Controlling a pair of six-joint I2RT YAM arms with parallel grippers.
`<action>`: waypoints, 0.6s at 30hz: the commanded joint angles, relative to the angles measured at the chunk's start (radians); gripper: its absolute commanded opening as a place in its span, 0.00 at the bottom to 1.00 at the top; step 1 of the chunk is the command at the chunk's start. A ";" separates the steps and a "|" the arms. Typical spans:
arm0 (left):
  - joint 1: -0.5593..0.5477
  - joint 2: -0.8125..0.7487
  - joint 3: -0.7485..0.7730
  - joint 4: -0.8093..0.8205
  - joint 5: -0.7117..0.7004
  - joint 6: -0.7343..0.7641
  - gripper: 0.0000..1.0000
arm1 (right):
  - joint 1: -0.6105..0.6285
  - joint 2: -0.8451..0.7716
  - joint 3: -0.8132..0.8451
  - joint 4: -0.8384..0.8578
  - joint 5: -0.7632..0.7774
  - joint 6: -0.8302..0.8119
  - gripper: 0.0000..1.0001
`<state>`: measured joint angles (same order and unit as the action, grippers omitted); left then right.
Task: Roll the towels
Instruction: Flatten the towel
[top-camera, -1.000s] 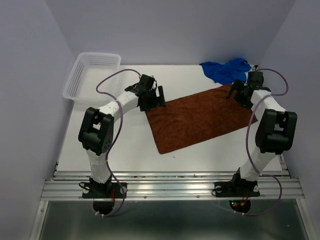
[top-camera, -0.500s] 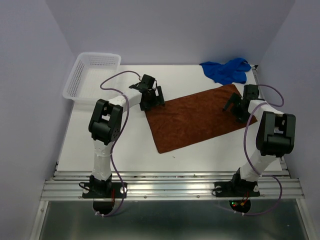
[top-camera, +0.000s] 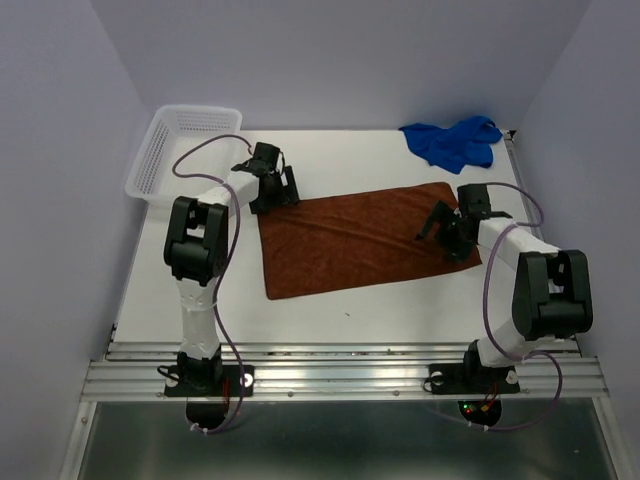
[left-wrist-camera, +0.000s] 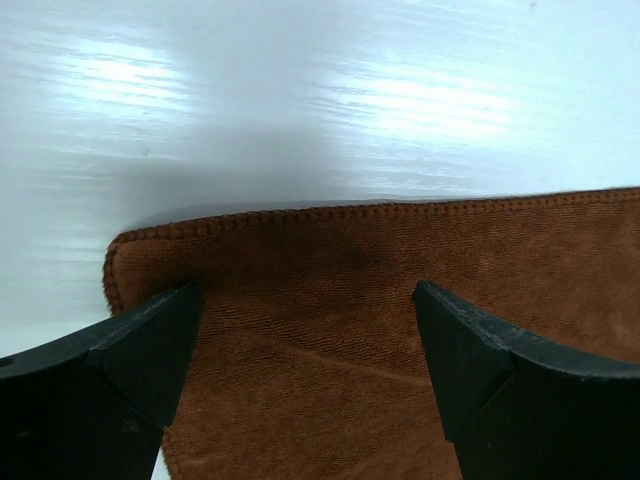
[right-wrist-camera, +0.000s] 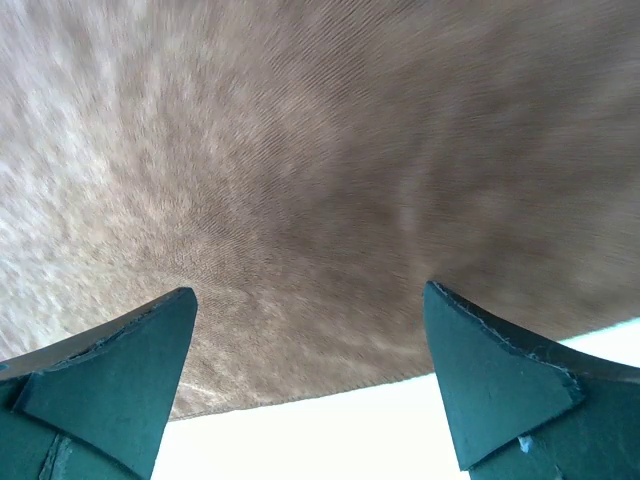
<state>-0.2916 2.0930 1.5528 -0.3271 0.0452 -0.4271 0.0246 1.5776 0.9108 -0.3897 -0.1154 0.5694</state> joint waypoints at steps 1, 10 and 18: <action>0.002 -0.113 0.038 -0.085 -0.117 0.087 0.99 | -0.009 -0.096 0.085 -0.035 0.098 0.021 1.00; 0.043 -0.183 0.038 -0.164 -0.306 -0.044 0.99 | -0.018 0.028 0.371 -0.043 0.229 -0.035 1.00; 0.058 -0.088 0.095 -0.126 -0.268 -0.073 0.97 | -0.018 0.128 0.468 -0.040 0.209 -0.054 1.00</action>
<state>-0.2337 1.9766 1.5913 -0.4622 -0.2070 -0.4732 0.0128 1.6913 1.3220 -0.4355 0.0731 0.5358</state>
